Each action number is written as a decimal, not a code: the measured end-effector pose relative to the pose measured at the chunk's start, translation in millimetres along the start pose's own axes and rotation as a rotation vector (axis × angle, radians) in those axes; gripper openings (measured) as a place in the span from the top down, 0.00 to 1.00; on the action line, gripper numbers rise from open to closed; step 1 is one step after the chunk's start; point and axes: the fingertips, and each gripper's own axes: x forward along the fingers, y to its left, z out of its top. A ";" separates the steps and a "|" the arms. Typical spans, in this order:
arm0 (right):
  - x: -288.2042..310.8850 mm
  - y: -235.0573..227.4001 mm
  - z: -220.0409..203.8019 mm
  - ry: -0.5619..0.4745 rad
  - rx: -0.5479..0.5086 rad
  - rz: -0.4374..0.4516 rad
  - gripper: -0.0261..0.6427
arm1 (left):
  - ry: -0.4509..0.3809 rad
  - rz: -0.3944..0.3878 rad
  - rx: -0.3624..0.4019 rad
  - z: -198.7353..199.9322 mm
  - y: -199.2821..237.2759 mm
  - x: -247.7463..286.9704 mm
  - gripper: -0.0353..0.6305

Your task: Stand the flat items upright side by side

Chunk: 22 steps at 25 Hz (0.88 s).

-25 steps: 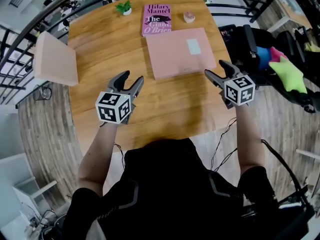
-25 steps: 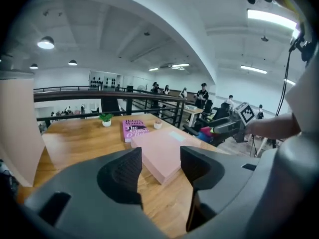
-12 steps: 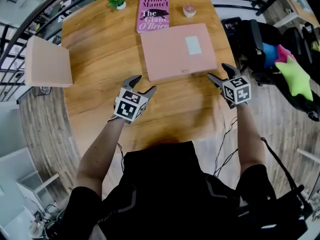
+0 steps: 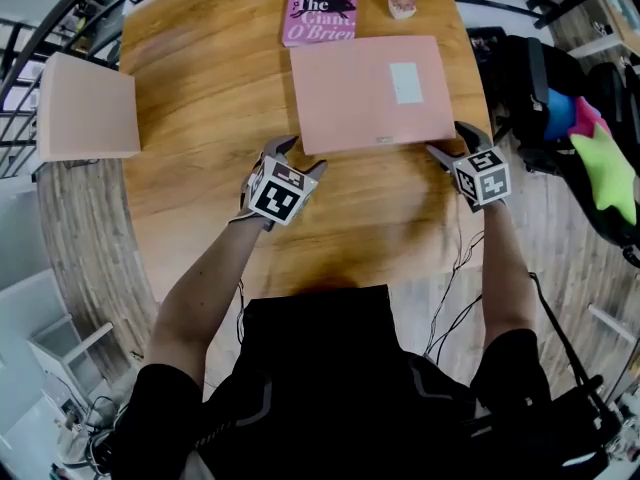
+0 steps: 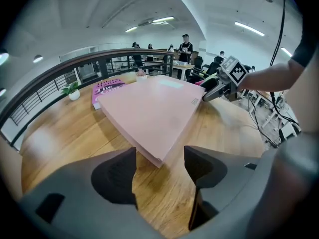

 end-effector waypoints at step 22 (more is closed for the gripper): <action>-33.0 53.0 41.7 0.006 -0.223 -0.007 0.49 | 0.019 0.000 -0.105 -41.0 2.6 -12.8 0.53</action>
